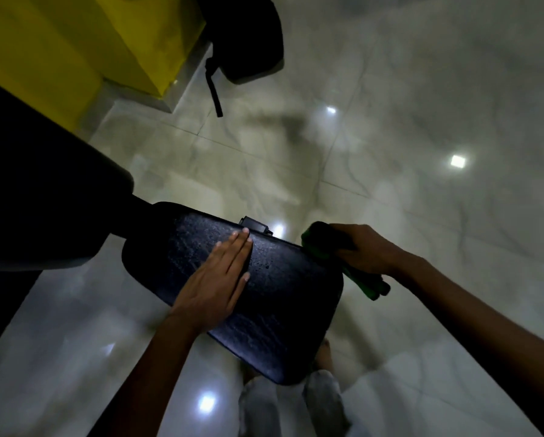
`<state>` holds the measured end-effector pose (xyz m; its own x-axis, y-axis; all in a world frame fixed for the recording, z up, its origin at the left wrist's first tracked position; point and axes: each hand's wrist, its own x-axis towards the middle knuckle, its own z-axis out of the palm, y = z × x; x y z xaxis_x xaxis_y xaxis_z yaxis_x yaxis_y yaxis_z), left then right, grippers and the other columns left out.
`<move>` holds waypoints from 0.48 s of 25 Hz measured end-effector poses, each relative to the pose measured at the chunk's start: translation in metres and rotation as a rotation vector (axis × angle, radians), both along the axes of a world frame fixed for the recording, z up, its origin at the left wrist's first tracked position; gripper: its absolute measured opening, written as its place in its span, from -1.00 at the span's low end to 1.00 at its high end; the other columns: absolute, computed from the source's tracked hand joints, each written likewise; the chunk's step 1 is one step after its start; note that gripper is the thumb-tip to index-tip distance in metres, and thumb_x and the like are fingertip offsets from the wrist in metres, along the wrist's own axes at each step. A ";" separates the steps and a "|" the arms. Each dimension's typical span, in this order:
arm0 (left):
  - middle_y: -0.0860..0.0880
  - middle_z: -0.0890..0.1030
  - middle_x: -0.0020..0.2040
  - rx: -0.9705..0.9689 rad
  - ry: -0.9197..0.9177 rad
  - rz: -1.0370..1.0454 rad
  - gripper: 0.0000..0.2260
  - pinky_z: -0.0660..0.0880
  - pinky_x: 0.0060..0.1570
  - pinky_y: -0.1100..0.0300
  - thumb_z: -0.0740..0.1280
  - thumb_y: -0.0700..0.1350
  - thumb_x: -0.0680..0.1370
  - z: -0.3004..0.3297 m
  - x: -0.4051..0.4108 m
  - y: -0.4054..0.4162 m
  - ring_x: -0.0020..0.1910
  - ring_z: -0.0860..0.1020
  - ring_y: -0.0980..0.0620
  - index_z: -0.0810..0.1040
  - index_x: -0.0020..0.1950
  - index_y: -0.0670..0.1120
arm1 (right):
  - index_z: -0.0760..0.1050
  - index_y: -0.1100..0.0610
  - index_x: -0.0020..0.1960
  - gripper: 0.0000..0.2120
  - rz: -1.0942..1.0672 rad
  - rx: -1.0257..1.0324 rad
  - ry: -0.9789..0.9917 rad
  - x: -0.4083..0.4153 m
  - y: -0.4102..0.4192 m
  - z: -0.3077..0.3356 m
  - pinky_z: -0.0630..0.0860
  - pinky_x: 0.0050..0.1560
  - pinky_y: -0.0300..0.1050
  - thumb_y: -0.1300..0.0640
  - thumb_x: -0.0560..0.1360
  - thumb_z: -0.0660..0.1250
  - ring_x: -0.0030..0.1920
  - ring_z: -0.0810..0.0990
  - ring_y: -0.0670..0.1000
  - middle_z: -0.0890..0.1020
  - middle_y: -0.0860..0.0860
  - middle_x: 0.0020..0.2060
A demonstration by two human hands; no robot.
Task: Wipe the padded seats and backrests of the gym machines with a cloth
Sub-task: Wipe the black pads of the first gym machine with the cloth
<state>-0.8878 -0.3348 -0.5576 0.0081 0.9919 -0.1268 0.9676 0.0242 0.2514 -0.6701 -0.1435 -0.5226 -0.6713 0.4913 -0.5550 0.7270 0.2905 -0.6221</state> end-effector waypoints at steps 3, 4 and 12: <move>-0.15 0.14 0.54 0.000 0.006 -0.127 -0.50 -0.02 0.49 0.10 -0.04 0.01 0.65 -0.003 0.004 0.008 0.53 0.06 -0.05 0.13 0.53 -0.21 | 0.48 0.07 0.27 -0.66 -0.103 0.035 0.075 -0.011 -0.016 -0.009 0.46 0.12 -0.05 0.22 0.50 0.28 0.14 0.55 0.10 0.59 0.08 0.14; -0.14 0.14 0.54 0.004 0.013 -0.182 -0.51 -0.02 0.48 0.08 -0.04 0.00 0.65 -0.004 0.006 0.010 0.53 0.05 -0.06 0.13 0.53 -0.20 | 0.47 0.07 0.29 -0.64 -0.163 0.056 0.095 -0.014 -0.023 -0.009 0.45 0.14 -0.05 0.23 0.51 0.28 0.16 0.54 0.10 0.58 0.08 0.17; -0.14 0.16 0.54 0.040 0.043 -0.423 -0.52 0.07 0.44 0.01 -0.01 -0.01 0.64 -0.005 0.004 0.007 0.52 0.09 -0.10 0.13 0.53 -0.19 | 0.45 0.12 0.30 -0.66 -0.794 0.085 0.130 0.029 -0.091 -0.010 0.42 -0.01 -0.14 0.29 0.53 0.24 0.05 0.56 0.09 0.59 0.11 0.06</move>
